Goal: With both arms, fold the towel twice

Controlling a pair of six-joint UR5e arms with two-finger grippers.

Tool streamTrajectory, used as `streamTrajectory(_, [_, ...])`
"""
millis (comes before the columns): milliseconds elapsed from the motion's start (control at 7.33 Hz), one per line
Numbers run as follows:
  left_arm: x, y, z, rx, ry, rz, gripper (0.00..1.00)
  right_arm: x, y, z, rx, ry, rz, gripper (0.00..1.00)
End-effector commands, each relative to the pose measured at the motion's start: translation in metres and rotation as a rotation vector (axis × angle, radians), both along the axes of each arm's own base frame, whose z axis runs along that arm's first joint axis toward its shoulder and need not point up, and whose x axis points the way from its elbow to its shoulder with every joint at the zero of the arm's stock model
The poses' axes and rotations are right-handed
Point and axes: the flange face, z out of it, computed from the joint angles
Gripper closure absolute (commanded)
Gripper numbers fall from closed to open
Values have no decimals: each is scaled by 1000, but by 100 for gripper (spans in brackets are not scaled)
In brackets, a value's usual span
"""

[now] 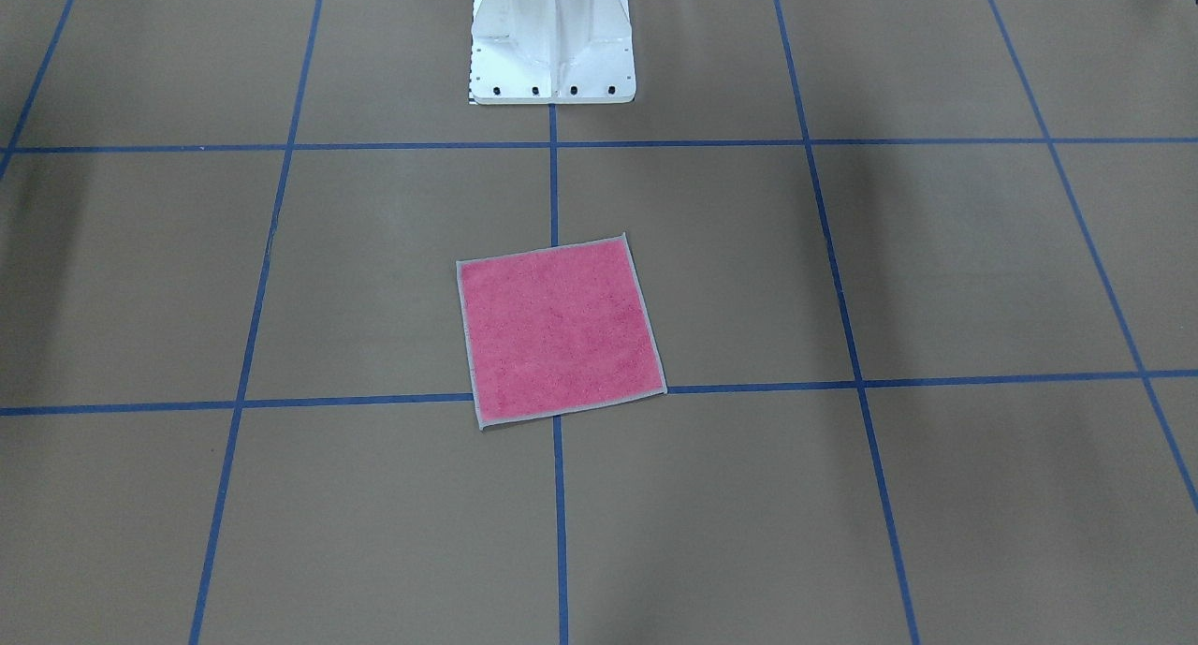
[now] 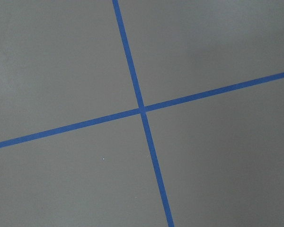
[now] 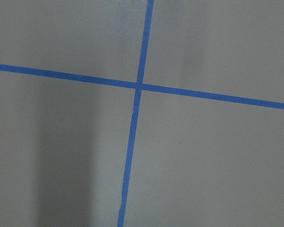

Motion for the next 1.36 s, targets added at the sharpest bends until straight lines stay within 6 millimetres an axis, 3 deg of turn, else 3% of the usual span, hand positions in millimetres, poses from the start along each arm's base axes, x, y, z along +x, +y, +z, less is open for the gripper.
streamTrajectory(0, [0,-1,-4,9,-1,0,0,0,-1,0,1,0,-1,0])
streamTrajectory(682, [0,-1,-10,29,4,3,0,-1,-7,-12,25,-2,0,0])
streamTrajectory(955, [1,-16,-29,77,8,3,0,-1,-9,-14,28,1,3,0])
streamTrajectory(1091, [2,-18,-29,58,9,-5,0,-1,-17,-13,23,0,5,0])
streamTrajectory(1227, [1,-20,-34,24,18,-45,0,-1,-10,-16,33,-5,0,0])
